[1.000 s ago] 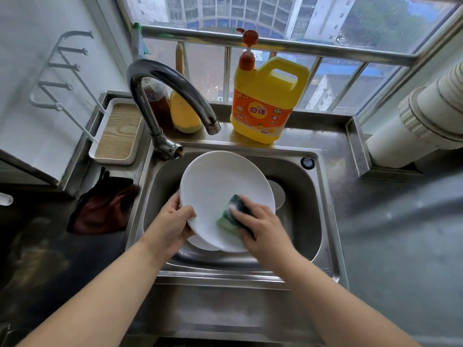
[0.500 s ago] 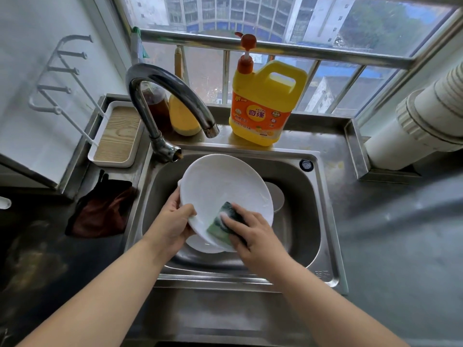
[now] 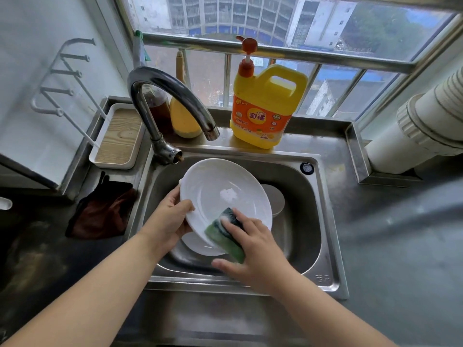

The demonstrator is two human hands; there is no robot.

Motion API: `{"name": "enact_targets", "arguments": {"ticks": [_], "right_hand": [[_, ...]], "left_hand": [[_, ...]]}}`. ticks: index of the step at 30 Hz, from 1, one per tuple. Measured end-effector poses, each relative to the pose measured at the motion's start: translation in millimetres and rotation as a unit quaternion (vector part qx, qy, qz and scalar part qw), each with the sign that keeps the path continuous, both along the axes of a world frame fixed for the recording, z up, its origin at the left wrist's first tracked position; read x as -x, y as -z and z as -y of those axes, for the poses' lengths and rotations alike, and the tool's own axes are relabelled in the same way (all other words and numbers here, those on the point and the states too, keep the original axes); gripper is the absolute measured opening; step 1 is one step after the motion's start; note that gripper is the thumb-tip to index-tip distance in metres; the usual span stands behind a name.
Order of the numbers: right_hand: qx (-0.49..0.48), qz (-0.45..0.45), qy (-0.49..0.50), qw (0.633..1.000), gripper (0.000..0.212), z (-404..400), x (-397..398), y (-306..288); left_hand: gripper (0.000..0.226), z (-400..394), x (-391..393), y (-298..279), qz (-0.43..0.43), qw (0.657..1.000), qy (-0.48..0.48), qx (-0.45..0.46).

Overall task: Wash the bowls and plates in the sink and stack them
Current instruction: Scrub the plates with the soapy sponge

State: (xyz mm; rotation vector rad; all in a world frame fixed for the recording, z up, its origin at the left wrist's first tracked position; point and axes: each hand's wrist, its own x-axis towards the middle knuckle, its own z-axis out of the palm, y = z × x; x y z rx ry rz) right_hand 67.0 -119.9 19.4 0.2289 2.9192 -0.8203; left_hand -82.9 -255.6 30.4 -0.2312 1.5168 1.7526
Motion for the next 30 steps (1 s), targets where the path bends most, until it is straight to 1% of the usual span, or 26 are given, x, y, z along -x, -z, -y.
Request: {"name": "enact_targets", "arguments": {"ticks": [2, 5, 6, 8, 10, 11, 13, 15, 17, 20, 21, 22, 23, 25, 28, 30], "right_hand": [[-0.088, -0.013, -0.030, 0.996, 0.081, -22.1, -2.9, 9.9], [-0.132, -0.007, 0.010, 0.991, 0.080, -48.4, -7.8, 20.8], [-0.145, -0.038, 0.018, 0.989, 0.074, -50.6, -8.9, 19.3], [-0.170, -0.134, 0.024, 0.976, 0.057, -47.5, -9.6, 18.4], [-0.167, -0.185, 0.034, 0.968, 0.053, -36.4, -5.8, 13.8], [-0.158, -0.193, 0.038, 0.968, 0.053, -28.8, -3.4, 13.4], [-0.135, -0.193, 0.057, 0.970, 0.051, -14.1, 1.3, 14.5], [-0.105, -0.175, 0.089, 0.975, 0.049, -5.2, 5.2, 16.0], [-0.068, -0.148, 0.090, 0.983, 0.052, -3.2, 7.1, 18.2], [-0.009, -0.086, 0.017, 0.996, 0.058, -11.1, 4.2, 22.0], [-0.003, -0.065, -0.008, 0.998, 0.061, -15.3, 2.3, 21.8], [0.000, -0.056, -0.019, 0.998, 0.060, -20.6, 0.4, 21.5], [0.001, -0.052, -0.012, 0.999, 0.057, -26.5, -0.9, 22.1], [-0.009, -0.024, 0.047, 0.999, 0.058, -38.5, -1.8, 23.2], [-0.027, 0.064, 0.135, 0.988, 0.051, -41.4, 2.3, 26.7], [0.004, 0.059, 0.130, 0.990, 0.052, -24.0, 5.9, 22.2]], "left_hand": [[0.050, 5.5, 7.6, -2.5, 0.002, 1.000, 0.021, 0.016], [0.045, 11.1, 16.3, -10.8, 0.020, 0.998, 0.051, 0.024], [0.044, 11.6, 17.0, -13.4, 0.027, 0.998, 0.048, 0.016], [0.047, 9.0, 13.6, -16.0, 0.031, 0.999, 0.023, -0.019], [0.055, 0.5, -1.1, -13.5, 0.034, 0.998, -0.012, -0.042], [0.057, -5.4, -13.6, -11.1, 0.040, 0.998, -0.017, -0.043], [0.055, -17.3, -43.0, -6.1, 0.059, 0.997, 0.005, -0.057], [0.048, -24.1, -62.6, -5.6, 0.066, 0.995, 0.007, -0.079], [0.046, -23.4, -62.9, -3.5, 0.064, 0.995, -0.018, -0.072], [0.049, -13.7, -50.1, -1.2, 0.061, 0.996, -0.035, -0.052], [0.050, -10.4, -46.3, -1.1, 0.061, 0.997, -0.033, -0.046], [0.051, -7.2, -43.0, -1.5, 0.061, 0.997, -0.030, -0.042], [0.052, -4.4, -39.9, -2.0, 0.063, 0.997, -0.028, -0.040], [0.052, 0.2, -34.2, -2.7, 0.065, 0.997, -0.022, -0.036], [0.056, 0.3, -33.8, -0.7, 0.063, 0.998, -0.001, -0.030], [0.057, -2.7, -35.2, 1.2, 0.059, 0.998, 0.000, -0.030]]}}
